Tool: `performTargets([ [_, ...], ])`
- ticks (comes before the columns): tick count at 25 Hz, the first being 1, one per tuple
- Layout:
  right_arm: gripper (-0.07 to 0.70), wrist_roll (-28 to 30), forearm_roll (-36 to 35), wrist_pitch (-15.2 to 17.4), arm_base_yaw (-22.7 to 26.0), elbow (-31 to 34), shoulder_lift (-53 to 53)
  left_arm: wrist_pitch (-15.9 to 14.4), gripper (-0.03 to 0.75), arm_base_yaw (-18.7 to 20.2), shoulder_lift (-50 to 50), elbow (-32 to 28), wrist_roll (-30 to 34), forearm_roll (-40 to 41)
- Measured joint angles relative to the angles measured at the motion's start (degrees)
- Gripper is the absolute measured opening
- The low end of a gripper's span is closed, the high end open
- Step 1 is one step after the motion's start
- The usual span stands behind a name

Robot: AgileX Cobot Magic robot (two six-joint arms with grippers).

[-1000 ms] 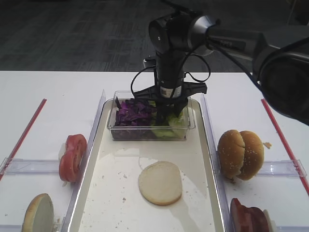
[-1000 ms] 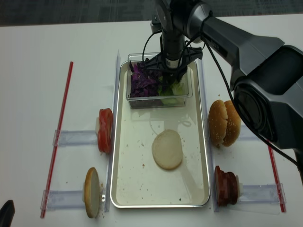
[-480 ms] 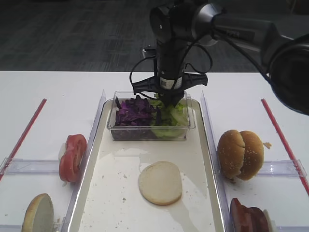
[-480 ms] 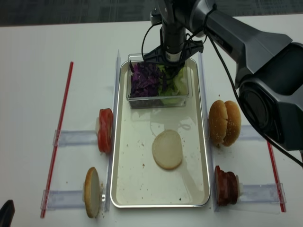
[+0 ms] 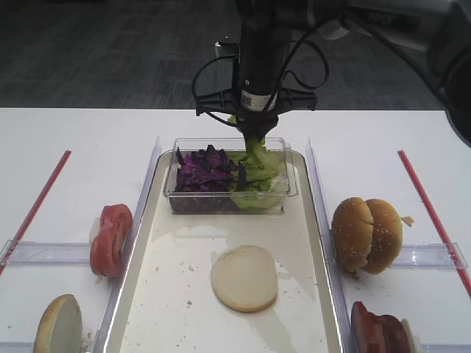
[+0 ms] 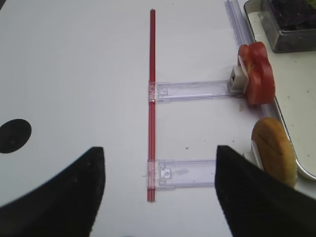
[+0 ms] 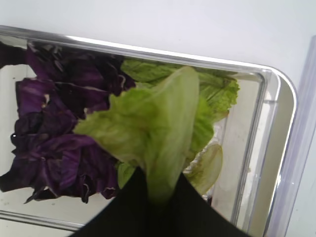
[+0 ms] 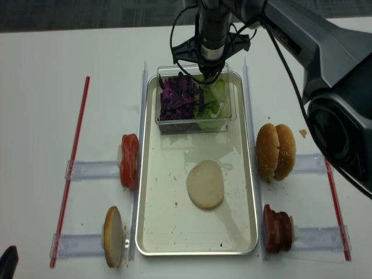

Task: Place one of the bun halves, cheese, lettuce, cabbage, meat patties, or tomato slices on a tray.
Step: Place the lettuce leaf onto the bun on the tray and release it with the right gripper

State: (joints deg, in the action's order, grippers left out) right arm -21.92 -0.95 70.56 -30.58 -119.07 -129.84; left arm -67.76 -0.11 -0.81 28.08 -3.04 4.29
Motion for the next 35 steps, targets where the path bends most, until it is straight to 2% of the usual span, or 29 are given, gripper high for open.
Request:
performTargets([
  [15,0.068,-3.2,1.0,0.3,-2.1,0.3,3.1,0.0,0.438,0.0,0.0,0.0,0.0,0.0],
  [26,0.068,-5.4,3.2,0.4,-4.0,9.9,9.7,0.0,0.438,0.0,0.0,0.0,0.0,0.0],
  [35,0.068,-8.1,2.9,0.3,-8.7,19.4,13.5,0.0,0.438,0.0,0.0,0.0,0.0,0.0],
])
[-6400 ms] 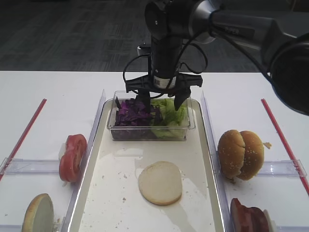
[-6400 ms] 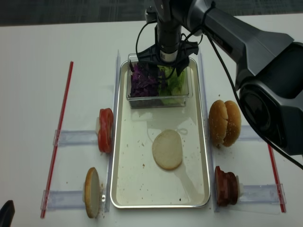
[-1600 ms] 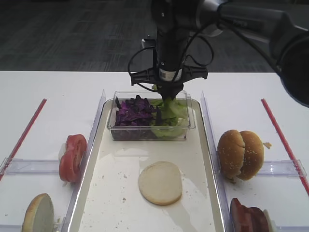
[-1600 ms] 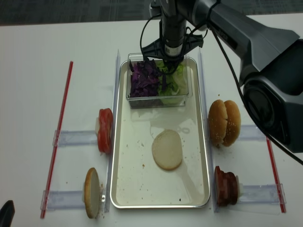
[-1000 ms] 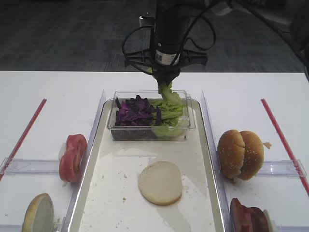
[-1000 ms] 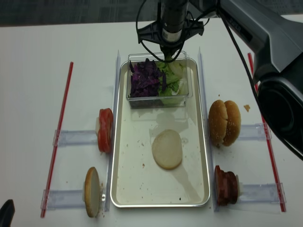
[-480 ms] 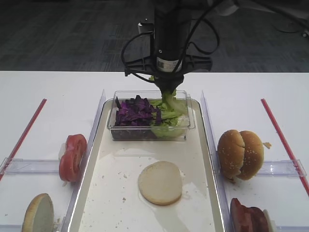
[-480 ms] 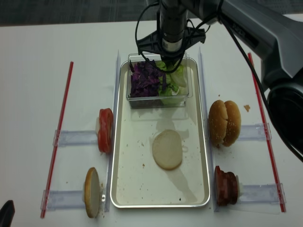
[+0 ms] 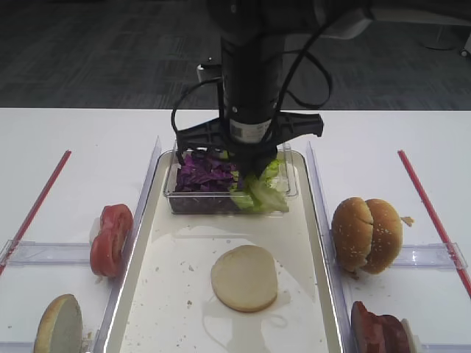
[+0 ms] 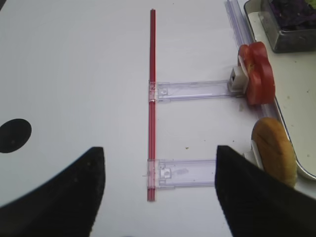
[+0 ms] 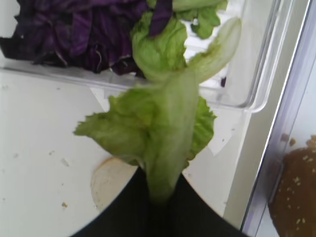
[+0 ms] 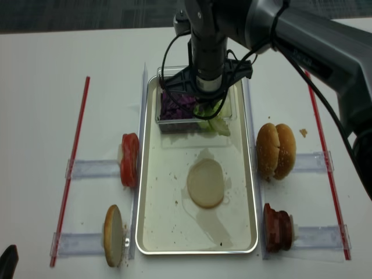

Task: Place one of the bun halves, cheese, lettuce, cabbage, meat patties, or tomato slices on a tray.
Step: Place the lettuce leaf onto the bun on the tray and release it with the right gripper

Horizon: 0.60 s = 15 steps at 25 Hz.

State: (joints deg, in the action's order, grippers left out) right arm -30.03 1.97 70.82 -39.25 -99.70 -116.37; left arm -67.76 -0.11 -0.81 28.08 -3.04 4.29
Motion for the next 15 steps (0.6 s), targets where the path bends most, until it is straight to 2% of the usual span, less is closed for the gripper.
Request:
performTargets([
  [4,0.068,-1.4,-0.4,-0.1,-2.1,3.9,1.4,0.0,0.438,0.0,0.0,0.0,0.0,0.0],
  [15,0.067,-3.9,-1.5,-0.8,-6.3,9.6,2.8,0.0,0.438,0.0,0.0,0.0,0.0,0.0],
])
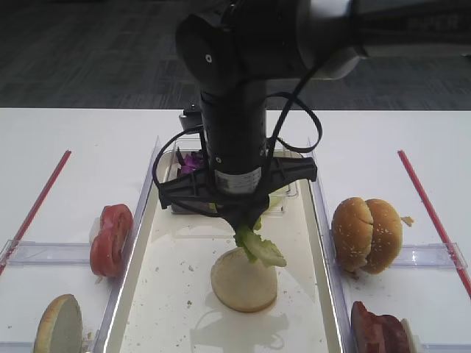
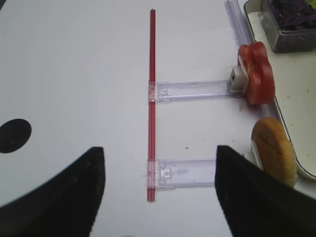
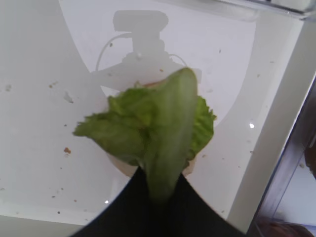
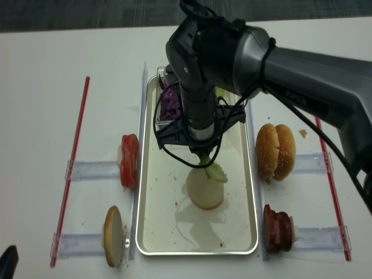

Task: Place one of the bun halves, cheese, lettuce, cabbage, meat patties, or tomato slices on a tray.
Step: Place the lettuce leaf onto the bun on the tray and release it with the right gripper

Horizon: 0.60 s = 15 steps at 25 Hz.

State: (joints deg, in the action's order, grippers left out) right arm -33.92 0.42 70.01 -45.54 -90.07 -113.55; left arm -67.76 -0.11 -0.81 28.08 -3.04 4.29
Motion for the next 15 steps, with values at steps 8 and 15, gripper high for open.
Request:
performTargets([
  [8,0.066,-1.3,0.2,-0.1,-1.4,5.1,2.2,0.0,0.438,0.0,0.0,0.0,0.0,0.0],
  [15,0.066,-1.7,-1.4,-3.5,-2.2,9.9,2.6,0.0,0.438,0.0,0.0,0.0,0.0,0.0],
])
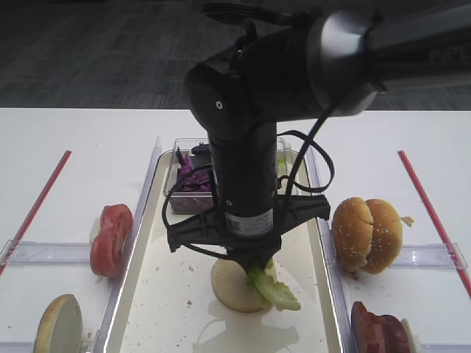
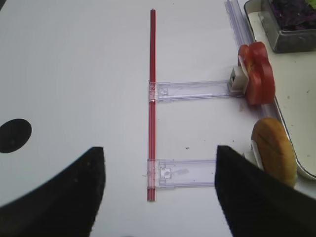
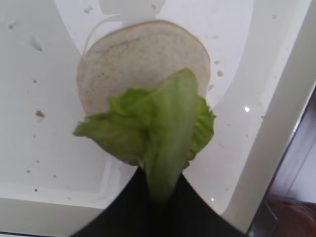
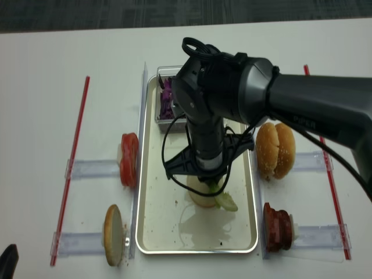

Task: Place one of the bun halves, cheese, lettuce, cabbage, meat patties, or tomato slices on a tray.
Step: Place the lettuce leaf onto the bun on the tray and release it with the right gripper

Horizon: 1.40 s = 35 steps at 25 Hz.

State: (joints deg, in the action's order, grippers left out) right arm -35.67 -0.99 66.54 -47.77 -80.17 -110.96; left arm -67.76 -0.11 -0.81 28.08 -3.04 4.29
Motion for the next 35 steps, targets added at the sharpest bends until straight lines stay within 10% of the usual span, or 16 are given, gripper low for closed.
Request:
performTargets([
  [35,0.066,2.2,0.2,-7.2,1.1,1.2,-2.6,0.0,0.438,0.0,0.0,0.0,0.0,0.0],
])
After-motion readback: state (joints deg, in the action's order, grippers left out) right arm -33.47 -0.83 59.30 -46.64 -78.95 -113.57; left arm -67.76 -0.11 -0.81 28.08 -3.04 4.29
